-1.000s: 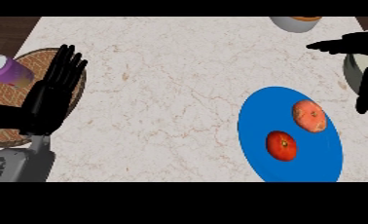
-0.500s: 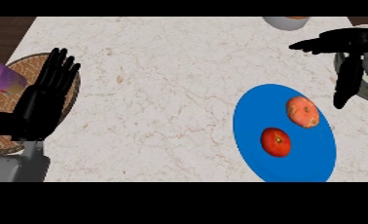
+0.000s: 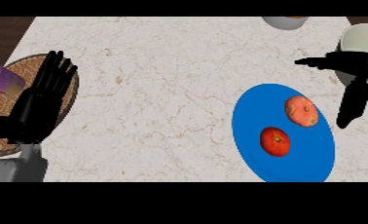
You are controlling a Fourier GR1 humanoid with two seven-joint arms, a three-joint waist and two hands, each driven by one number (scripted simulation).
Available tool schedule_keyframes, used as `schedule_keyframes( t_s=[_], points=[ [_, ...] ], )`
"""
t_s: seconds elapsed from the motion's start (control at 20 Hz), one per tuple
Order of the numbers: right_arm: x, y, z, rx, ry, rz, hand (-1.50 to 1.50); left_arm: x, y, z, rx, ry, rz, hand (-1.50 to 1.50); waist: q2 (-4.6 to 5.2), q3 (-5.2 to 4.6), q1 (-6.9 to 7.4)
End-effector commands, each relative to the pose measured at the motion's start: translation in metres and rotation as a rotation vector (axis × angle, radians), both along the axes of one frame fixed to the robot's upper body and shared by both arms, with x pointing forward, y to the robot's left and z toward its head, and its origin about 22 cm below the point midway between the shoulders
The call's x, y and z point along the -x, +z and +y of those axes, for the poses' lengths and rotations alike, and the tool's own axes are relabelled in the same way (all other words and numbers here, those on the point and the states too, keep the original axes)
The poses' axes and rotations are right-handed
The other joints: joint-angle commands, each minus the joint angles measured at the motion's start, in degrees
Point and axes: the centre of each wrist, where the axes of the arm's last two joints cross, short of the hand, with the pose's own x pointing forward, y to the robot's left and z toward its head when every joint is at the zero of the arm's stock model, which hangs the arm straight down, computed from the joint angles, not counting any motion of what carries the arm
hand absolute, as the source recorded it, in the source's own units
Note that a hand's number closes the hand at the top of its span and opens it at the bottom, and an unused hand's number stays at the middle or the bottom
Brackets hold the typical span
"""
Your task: Pick the squash from the plate and place it in the bowl
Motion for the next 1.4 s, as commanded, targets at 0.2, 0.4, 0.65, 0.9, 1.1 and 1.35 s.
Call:
schedule_keyframes(
  t_s=[0.2,0.4,0.65,0.9,1.1,1.35],
  points=[
    [0.021,-0.044,0.004,-0.001,0.034,-0.076,-1.5,-0.014,0.007,0.007,0.001,-0.007,0.004,0.0,0.14,0.02,0.08],
    [0.019,-0.035,0.002,-0.022,0.032,-0.113,-1.5,-0.002,0.005,-0.012,-0.007,0.004,-0.009,0.0,0.08,0.01,0.27],
    [0.011,-0.068,0.003,0.018,0.031,-0.065,-1.5,-0.006,0.009,-0.004,0.008,-0.006,0.0,0.0,0.21,0.03,0.62],
    [0.017,-0.07,0.019,0.024,0.044,-0.048,-1.5,-0.005,-0.001,0.006,-0.004,-0.003,0.019,0.0,0.04,0.0,0.13],
    [-0.004,-0.076,0.006,0.043,0.043,-0.021,-1.5,-0.011,0.012,0.001,-0.011,-0.02,0.005,0.0,0.17,0.01,0.46],
    [0.016,-0.1,0.031,0.074,0.179,-0.061,1.5,0.0,0.006,0.009,0.004,-0.008,0.016,0.0,0.04,0.01,0.21]
  ],
)
